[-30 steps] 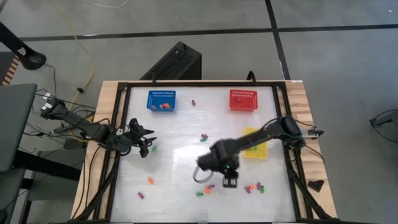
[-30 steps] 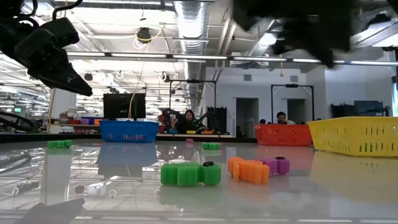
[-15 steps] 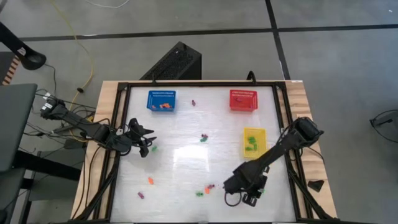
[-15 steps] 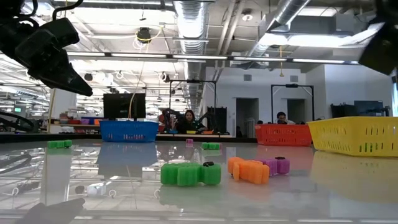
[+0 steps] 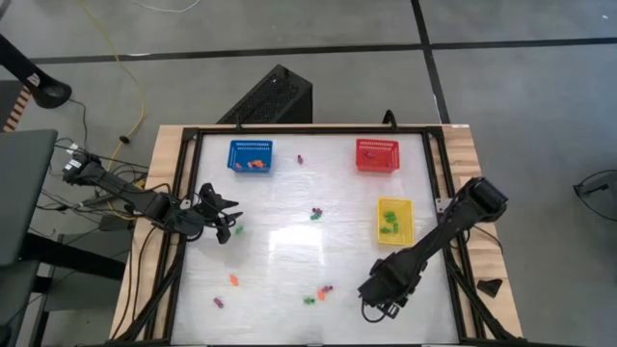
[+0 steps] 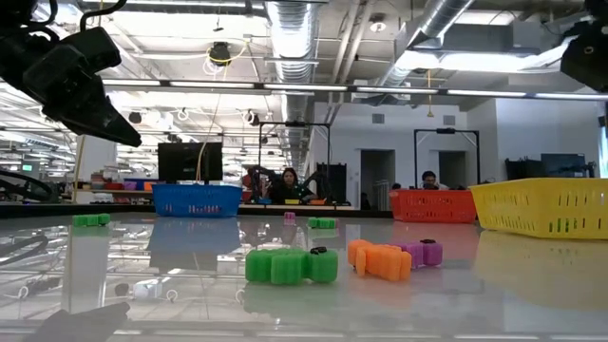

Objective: Sort Halloween decoration
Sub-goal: Put the purple skeleton toy into the red bin

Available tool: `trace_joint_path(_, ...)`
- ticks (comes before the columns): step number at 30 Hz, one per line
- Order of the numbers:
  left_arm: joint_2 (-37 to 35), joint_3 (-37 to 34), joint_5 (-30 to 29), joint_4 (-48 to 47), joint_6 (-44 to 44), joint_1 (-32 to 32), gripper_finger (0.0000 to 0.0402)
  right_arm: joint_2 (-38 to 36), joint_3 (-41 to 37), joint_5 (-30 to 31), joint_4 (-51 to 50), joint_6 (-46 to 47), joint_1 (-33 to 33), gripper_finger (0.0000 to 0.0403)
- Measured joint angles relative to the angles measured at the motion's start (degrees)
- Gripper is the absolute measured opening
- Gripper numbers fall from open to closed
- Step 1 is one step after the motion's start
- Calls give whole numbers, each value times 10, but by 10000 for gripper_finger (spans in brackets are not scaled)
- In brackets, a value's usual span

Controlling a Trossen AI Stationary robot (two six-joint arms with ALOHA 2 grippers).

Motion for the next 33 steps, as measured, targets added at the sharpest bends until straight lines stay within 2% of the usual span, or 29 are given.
trace_joint_path(14, 1, 0, -13, -3, -3, 0, 148, 32, -5, 9, 17, 7, -4, 180)
trace_joint_path(25, 52, 0, -25, 8, -10, 0, 148, 32, -84, -20, 69, 1, 5, 180)
trace_joint_path(33, 73, 0, -37, 21, -10, 0, 148, 30, -61, -22, 54, -33, -2, 180)
